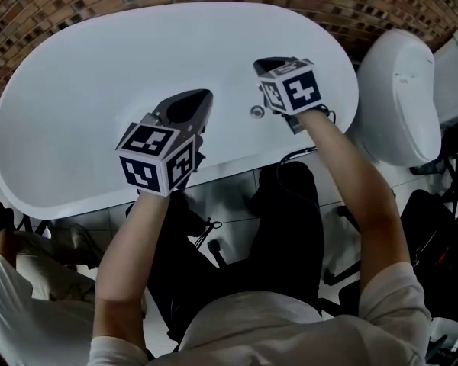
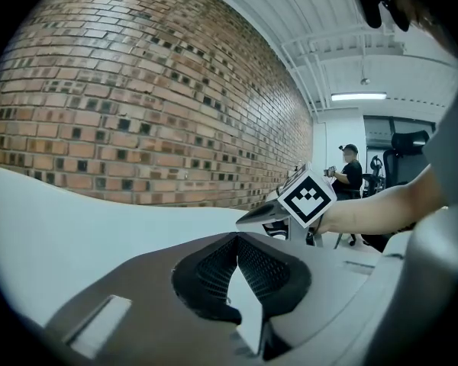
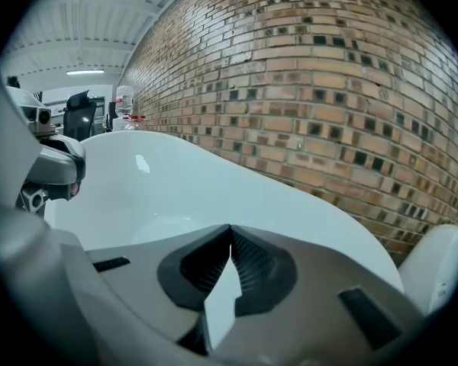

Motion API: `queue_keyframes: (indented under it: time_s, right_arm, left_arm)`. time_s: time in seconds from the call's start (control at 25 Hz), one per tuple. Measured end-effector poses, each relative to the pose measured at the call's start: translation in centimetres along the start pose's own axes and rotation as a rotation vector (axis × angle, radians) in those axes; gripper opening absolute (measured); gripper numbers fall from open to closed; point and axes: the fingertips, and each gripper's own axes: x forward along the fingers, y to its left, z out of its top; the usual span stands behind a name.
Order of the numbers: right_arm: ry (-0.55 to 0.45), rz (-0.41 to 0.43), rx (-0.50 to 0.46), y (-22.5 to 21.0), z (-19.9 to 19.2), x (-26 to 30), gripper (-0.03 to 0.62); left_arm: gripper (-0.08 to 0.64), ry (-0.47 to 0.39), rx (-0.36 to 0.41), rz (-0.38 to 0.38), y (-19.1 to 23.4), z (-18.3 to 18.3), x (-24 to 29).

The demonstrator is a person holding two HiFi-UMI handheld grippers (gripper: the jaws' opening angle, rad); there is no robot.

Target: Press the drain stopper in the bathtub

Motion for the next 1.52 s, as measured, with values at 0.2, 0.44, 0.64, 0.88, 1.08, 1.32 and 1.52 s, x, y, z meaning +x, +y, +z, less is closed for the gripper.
queue_keyframes:
  time_s: [0.2, 0.44, 0.64, 0.88, 1.08, 1.32, 1.52]
  right_arm:
    - [0.022, 0.0, 0.017, -1.6, -0.4, 2.4, 0.015]
    - [0.081, 0.004, 0.033, -3.0, -2.6, 6.1, 0.015]
    - [0.128, 0.013, 0.051, -3.8, -4.5, 8.9, 0.015]
    - [0.185, 0.023, 0.061, -4.5, -6.7, 12.1, 0.015]
    - [0.251, 0.025, 0.049, -4.9, -9.0, 14.9, 0.015]
    - [0.359, 0.04, 0.0, -5.6, -12.7, 18.1, 0.015]
    - [0.459, 0.099, -0.029, -5.0, -15.8, 20.8, 0.015]
  left_arm:
    - [0.009, 0.035, -0.002, -0.009, 0.6, -0.8, 2.4]
    - [0.009, 0.067, -0.008, -0.018, 1.7, -1.7, 5.4]
    - [0.009, 0.092, -0.012, -0.034, 2.3, -2.4, 7.9]
    - [0.009, 0.135, -0.025, -0.041, 3.6, -3.8, 9.7]
    - [0.009, 0.162, -0.035, -0.038, 4.8, -4.7, 10.7]
    - [0.009, 0.199, -0.052, -0.043, 5.6, -6.8, 12.3]
    - [0.009, 0.231, -0.067, -0.055, 6.4, -8.3, 13.3]
